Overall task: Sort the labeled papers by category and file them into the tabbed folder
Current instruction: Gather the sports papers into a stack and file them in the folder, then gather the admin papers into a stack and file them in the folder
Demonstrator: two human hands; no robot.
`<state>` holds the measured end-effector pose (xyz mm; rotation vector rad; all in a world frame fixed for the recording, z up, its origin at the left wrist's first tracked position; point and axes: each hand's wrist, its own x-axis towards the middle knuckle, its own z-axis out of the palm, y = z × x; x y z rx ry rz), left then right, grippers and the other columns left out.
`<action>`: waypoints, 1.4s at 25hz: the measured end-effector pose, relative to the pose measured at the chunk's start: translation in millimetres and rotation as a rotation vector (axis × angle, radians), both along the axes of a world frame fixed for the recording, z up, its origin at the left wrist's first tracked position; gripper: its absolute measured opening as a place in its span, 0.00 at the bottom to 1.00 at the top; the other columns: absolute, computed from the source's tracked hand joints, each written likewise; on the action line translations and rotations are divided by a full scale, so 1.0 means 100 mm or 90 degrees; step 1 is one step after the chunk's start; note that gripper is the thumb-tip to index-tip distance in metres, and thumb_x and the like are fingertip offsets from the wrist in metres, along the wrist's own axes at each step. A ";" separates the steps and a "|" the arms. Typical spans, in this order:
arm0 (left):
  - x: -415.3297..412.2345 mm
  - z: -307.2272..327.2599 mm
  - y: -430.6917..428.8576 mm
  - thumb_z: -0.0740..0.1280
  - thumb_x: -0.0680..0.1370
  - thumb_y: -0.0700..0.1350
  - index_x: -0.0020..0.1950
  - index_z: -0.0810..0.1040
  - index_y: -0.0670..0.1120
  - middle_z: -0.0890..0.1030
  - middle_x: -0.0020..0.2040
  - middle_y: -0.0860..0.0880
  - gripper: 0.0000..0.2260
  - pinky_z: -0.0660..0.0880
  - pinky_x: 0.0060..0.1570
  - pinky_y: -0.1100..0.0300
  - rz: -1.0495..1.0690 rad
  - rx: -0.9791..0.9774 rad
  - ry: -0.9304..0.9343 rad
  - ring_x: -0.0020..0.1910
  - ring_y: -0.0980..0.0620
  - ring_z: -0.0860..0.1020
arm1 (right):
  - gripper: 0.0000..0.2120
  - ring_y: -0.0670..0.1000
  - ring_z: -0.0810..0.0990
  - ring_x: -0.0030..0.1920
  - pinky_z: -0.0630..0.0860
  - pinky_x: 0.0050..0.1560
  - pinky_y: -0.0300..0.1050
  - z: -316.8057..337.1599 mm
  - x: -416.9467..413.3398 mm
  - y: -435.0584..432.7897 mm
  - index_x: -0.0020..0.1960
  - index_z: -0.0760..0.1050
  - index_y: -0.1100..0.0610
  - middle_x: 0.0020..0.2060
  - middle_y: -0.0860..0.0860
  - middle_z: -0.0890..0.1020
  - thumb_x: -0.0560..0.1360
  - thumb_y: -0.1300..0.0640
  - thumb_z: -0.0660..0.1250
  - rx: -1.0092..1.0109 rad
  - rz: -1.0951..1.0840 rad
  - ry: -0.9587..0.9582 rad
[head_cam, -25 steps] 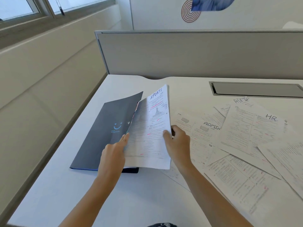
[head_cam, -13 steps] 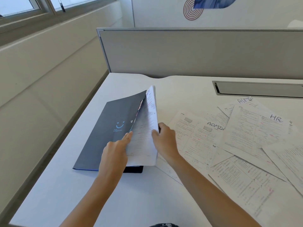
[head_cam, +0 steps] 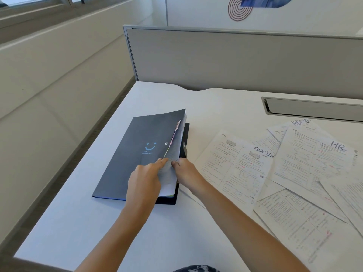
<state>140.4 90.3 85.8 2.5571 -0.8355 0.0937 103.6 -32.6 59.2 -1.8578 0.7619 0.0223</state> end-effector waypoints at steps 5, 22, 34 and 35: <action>0.00 0.00 -0.02 0.66 0.73 0.31 0.53 0.85 0.52 0.83 0.33 0.43 0.19 0.76 0.27 0.54 -0.055 -0.037 -0.027 0.27 0.41 0.77 | 0.13 0.58 0.79 0.57 0.77 0.59 0.56 -0.10 0.19 0.22 0.55 0.74 0.60 0.54 0.60 0.80 0.79 0.63 0.51 0.186 -0.008 -0.009; -0.20 -0.40 -0.05 0.61 0.78 0.42 0.56 0.82 0.53 0.84 0.43 0.47 0.13 0.63 0.26 0.62 0.004 0.094 0.045 0.32 0.48 0.73 | 0.10 0.43 0.83 0.38 0.79 0.37 0.31 -0.04 -0.94 -0.54 0.52 0.76 0.57 0.43 0.51 0.82 0.80 0.64 0.57 -0.168 -0.149 -0.092; -0.51 -0.33 -0.74 0.64 0.78 0.40 0.61 0.78 0.42 0.82 0.55 0.43 0.12 0.77 0.51 0.54 0.001 -0.058 0.143 0.52 0.44 0.80 | 0.12 0.50 0.78 0.51 0.72 0.47 0.37 -0.29 -2.19 -1.00 0.60 0.74 0.58 0.49 0.50 0.79 0.78 0.65 0.61 -0.225 -0.359 -0.002; -0.55 -0.36 -0.82 0.64 0.78 0.41 0.64 0.76 0.42 0.81 0.57 0.43 0.14 0.75 0.53 0.57 -0.018 -0.048 0.158 0.55 0.45 0.79 | 0.13 0.51 0.78 0.51 0.73 0.48 0.39 -0.29 -2.23 -1.03 0.62 0.72 0.59 0.49 0.51 0.79 0.77 0.65 0.61 -0.192 -0.371 -0.001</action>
